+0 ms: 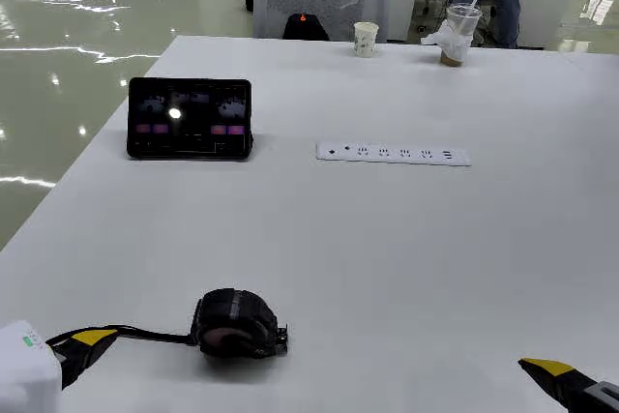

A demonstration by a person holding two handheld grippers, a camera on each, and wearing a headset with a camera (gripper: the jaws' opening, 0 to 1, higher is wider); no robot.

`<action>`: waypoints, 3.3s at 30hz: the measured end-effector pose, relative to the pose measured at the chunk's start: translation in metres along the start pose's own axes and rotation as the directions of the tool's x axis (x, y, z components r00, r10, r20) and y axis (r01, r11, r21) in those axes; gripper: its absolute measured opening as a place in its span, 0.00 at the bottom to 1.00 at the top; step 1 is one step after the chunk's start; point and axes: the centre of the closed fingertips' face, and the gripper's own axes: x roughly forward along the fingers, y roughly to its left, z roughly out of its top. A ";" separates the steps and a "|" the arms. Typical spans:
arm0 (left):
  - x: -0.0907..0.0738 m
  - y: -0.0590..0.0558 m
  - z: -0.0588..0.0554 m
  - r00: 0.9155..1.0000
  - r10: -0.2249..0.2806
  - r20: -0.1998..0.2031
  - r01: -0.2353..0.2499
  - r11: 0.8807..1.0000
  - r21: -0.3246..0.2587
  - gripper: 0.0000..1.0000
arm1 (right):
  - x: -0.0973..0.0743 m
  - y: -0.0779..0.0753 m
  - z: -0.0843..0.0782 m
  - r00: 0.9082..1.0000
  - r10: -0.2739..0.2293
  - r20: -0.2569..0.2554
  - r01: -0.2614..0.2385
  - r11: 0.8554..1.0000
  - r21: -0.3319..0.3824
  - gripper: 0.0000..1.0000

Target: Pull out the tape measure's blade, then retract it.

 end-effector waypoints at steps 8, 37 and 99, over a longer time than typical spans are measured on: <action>0.000 0.000 -0.001 1.000 0.000 -0.007 0.000 1.000 0.006 0.99 | 0.001 0.001 0.000 1.000 0.011 -0.002 -0.011 1.000 -0.014 0.99; 0.008 0.007 0.001 0.999 -0.018 -0.040 0.020 0.999 0.050 0.99 | 0.010 -0.002 0.009 0.997 0.067 -0.024 -0.068 0.994 -0.083 0.98; 0.056 0.027 0.014 0.976 -0.151 -0.156 0.187 0.950 0.251 0.80 | 0.085 -0.010 0.021 0.945 0.238 -0.226 -0.310 0.871 -0.380 0.67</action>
